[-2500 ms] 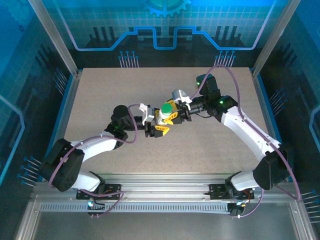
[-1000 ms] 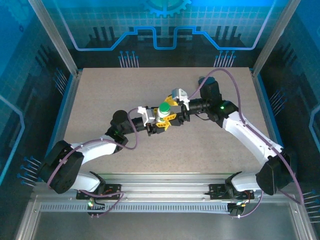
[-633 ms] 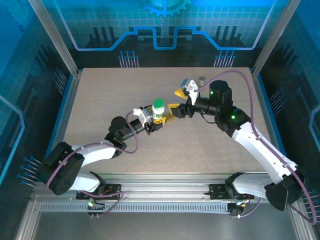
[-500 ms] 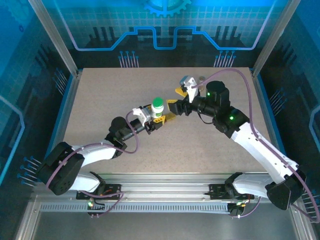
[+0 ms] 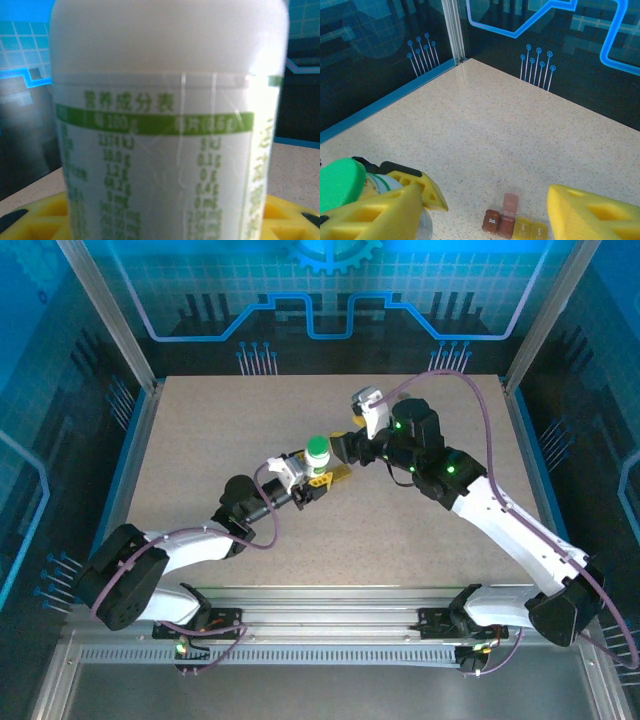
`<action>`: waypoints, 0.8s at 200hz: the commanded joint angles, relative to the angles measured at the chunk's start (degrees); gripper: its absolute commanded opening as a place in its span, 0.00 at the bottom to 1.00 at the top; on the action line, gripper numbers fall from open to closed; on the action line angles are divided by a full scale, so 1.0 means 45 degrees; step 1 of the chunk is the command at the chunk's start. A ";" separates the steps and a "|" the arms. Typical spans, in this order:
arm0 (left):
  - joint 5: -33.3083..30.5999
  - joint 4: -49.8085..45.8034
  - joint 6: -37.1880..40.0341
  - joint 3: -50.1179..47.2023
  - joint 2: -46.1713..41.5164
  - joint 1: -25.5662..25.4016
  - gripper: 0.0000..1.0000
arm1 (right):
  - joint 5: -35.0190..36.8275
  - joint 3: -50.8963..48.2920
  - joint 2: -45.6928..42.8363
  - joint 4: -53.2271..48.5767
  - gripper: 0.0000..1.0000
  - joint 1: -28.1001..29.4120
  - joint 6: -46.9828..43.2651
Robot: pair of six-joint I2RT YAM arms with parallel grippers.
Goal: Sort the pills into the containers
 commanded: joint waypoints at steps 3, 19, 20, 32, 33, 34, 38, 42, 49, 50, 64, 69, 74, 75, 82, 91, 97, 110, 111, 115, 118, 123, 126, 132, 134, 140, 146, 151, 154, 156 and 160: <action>-0.0144 -0.0105 0.0437 0.0320 -0.0018 -0.0142 0.00 | -0.0001 0.0691 0.0051 -0.0189 0.67 0.0244 0.0176; -0.0191 -0.0477 0.0647 0.0439 -0.0027 -0.0206 0.00 | -0.0110 0.0885 0.0126 -0.0359 0.67 0.0334 0.0105; -0.0198 -0.0502 0.0652 0.0441 -0.0027 -0.0195 0.00 | -0.0105 0.0901 0.0128 -0.0370 0.67 0.0344 0.0104; -0.0272 -0.0655 0.0724 0.0501 -0.0012 -0.0235 0.00 | -0.0154 0.0984 0.0206 -0.0464 0.67 0.0417 0.0085; -0.0267 -0.0669 0.0729 0.0512 -0.0010 -0.0229 0.00 | -0.0166 0.0990 0.0217 -0.0481 0.67 0.0415 0.0084; -0.0275 -0.0686 0.0732 0.0517 -0.0009 -0.0226 0.00 | -0.0190 0.1009 0.0226 -0.0495 0.67 0.0423 0.0093; -0.0287 -0.0739 0.0746 0.0539 -0.0026 -0.0216 0.00 | -0.0228 0.1012 0.0250 -0.0513 0.68 0.0431 0.0094; -0.0328 -0.0820 0.0752 0.0575 -0.0027 -0.0222 0.00 | -0.0286 0.1018 0.0284 -0.0528 0.67 0.0459 0.0085; -0.0370 -0.1000 0.0802 0.0656 -0.0041 -0.0223 0.00 | -0.0366 0.1029 0.0335 -0.0538 0.67 0.0494 0.0122; -0.0385 -0.1027 0.0798 0.0657 -0.0044 -0.0233 0.00 | -0.0370 0.1042 0.0350 -0.0538 0.67 0.0512 0.0132; -0.0499 -0.1410 0.0980 0.0802 -0.0086 -0.0281 0.00 | -0.0542 0.1054 0.0446 -0.0538 0.67 0.0634 0.0190; -0.0552 -0.1536 0.1044 0.0860 -0.0100 -0.0301 0.00 | -0.0592 0.1054 0.0495 -0.0538 0.67 0.0680 0.0217; -0.0572 -0.1648 0.1115 0.0906 -0.0105 -0.0330 0.00 | -0.0622 0.1049 0.0546 -0.0526 0.68 0.0729 0.0263; -0.0574 -0.1683 0.1130 0.0919 -0.0105 -0.0335 0.00 | -0.0625 0.1052 0.0553 -0.0532 0.68 0.0727 0.0261; -0.0609 -0.1835 0.1179 0.1004 -0.0125 -0.0350 0.00 | -0.0676 0.1073 0.0635 -0.0519 0.68 0.0800 0.0307; -0.0643 -0.1969 0.1249 0.1063 -0.0144 -0.0377 0.00 | -0.0776 0.1083 0.0745 -0.0519 0.68 0.0921 0.0350; -0.0645 -0.2043 0.1280 0.1087 -0.0148 -0.0379 0.00 | -0.0831 0.1107 0.0850 -0.0524 0.68 0.1007 0.0334; -0.0721 -0.2172 0.1386 0.1149 -0.0157 -0.0441 0.00 | -0.0843 0.1225 0.1042 -0.0657 0.68 0.1233 0.0239; -0.0726 -0.2170 0.1393 0.1158 -0.0151 -0.0439 0.00 | -0.0833 0.1247 0.1055 -0.0676 0.68 0.1253 0.0229; -0.0748 -0.2213 0.1444 0.1166 -0.0146 -0.0460 0.00 | -0.0797 0.1267 0.1092 -0.0710 0.68 0.1331 0.0175; -0.0780 -0.2232 0.1466 0.1177 -0.0154 -0.0460 0.00 | -0.0756 0.1296 0.1125 -0.0745 0.68 0.1372 0.0136; -0.0791 -0.2279 0.1492 0.1186 -0.0151 -0.0458 0.00 | -0.0647 0.1343 0.1158 -0.0783 0.68 0.1467 0.0044; -0.0793 -0.2294 0.1513 0.1186 -0.0145 -0.0474 0.00 | -0.0579 0.1364 0.1194 -0.0806 0.68 0.1524 -0.0007; -0.0827 -0.2340 0.1550 0.1186 -0.0162 -0.0488 0.00 | -0.0433 0.1412 0.1242 -0.0863 0.69 0.1637 -0.0130; -0.0853 -0.2357 0.1559 0.1186 -0.0163 -0.0494 0.00 | -0.0379 0.1432 0.1268 -0.0883 0.69 0.1676 -0.0185; -0.0859 -0.2393 0.1591 0.1205 -0.0181 -0.0522 0.00 | -0.0238 0.1491 0.1311 -0.0952 0.69 0.1780 -0.0322; -0.0852 -0.2456 0.1641 0.1206 -0.0188 -0.0524 0.00 | -0.0092 0.1567 0.1376 -0.1047 0.70 0.1863 -0.0439; -0.0876 -0.2497 0.1662 0.1224 -0.0192 -0.0537 0.00 | 0.0000 0.1639 0.1429 -0.1151 0.70 0.1952 -0.0542; -0.0874 -0.2514 0.1691 0.1225 -0.0202 -0.0548 0.00 | 0.0086 0.1694 0.1468 -0.1235 0.71 0.1992 -0.0632; -0.0870 -0.2532 0.1716 0.1225 -0.0203 -0.0563 0.00 | 0.0127 0.1722 0.1500 -0.1279 0.71 0.2018 -0.0677; -0.0868 -0.2553 0.1714 0.1225 -0.0203 -0.0578 0.00 | 0.0253 0.1785 0.1545 -0.1377 0.72 0.2098 -0.0753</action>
